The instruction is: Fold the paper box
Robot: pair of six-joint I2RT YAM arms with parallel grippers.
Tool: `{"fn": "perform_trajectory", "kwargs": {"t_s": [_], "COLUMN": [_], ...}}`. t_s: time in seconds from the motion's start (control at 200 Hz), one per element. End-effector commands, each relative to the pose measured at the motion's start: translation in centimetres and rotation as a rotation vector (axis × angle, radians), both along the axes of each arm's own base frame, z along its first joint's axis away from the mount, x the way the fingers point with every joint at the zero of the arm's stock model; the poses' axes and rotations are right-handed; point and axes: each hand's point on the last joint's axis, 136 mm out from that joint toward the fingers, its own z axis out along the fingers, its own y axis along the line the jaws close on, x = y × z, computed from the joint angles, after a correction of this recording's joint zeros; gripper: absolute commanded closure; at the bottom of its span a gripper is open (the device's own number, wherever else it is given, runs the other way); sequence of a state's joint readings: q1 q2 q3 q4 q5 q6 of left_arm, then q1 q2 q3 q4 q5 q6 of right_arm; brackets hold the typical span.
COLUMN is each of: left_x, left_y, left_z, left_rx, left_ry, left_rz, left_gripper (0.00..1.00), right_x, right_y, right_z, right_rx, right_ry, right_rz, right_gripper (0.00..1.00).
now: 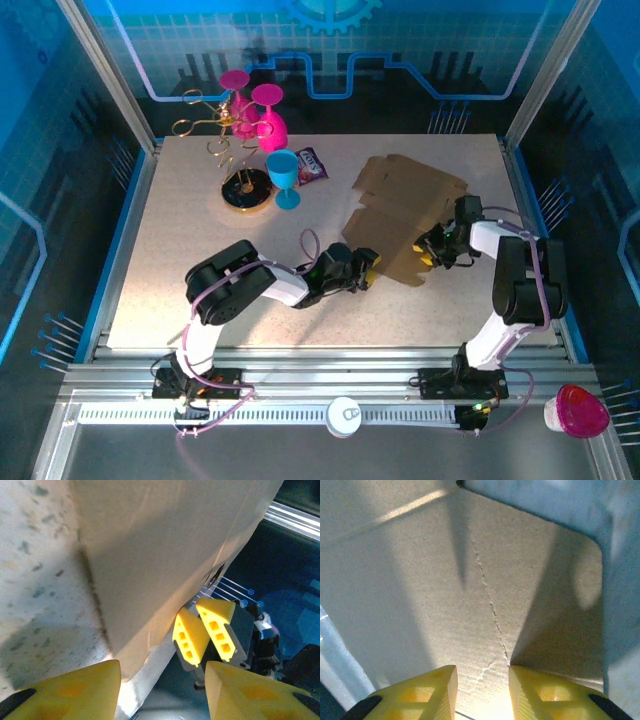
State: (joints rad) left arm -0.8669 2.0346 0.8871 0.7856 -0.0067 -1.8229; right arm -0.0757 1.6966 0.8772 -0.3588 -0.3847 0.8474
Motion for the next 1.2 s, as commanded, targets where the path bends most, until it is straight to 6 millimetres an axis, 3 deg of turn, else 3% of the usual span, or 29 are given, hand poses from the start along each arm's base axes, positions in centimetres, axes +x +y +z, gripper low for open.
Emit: {"fn": "perform_trajectory", "kwargs": {"t_s": [0.0,0.195,0.3,0.41,0.49,0.56,0.69,0.841,1.046,1.196], "left_x": [-0.3,-4.0,-5.1,-5.5,-5.1,-4.8,-4.0,-3.3,-3.1,-3.0], "left_y": [3.6,10.0,11.8,12.7,11.4,10.1,8.9,8.0,7.7,7.9], "left_z": [-0.9,-0.2,0.6,0.8,1.1,1.1,0.7,0.3,-0.4,-1.2], "left_rx": [0.111,0.266,0.288,0.312,0.264,0.233,0.208,0.18,0.186,0.183], "left_ry": [-0.008,0.08,0.081,0.093,0.071,0.062,0.047,0.039,0.039,0.045], "left_rz": [0.06,0.098,0.096,0.071,0.036,0.004,-0.006,-0.004,0.0,0.016], "left_gripper": [0.5,0.48,0.46,0.43,0.42,0.41,0.41,0.41,0.41,0.41], "right_x": [-3.1,-6.1,-5.7,-2.9,0.1,2.4,6.0,8.5,8.6,7.7], "right_y": [3.1,8.5,9.5,6.3,2.6,-0.5,-5.0,-7.7,-7.6,-5.7], "right_z": [1.1,2.4,4.3,7.9,10.0,10.2,8.4,4.8,0.3,-0.5], "right_rx": [0.078,0.135,0.142,-0.003,-0.096,-0.147,-0.19,-0.182,-0.145,-0.126], "right_ry": [0.066,0.08,0.025,-0.099,-0.191,-0.225,-0.201,-0.095,0.106,0.169], "right_rz": [0.004,0.036,0.048,0.068,0.053,0.038,0.026,0.01,0.037,0.081], "right_gripper": [0.66,0.65,0.63,0.6,0.58,0.57,0.55,0.53,0.53,0.53]}}
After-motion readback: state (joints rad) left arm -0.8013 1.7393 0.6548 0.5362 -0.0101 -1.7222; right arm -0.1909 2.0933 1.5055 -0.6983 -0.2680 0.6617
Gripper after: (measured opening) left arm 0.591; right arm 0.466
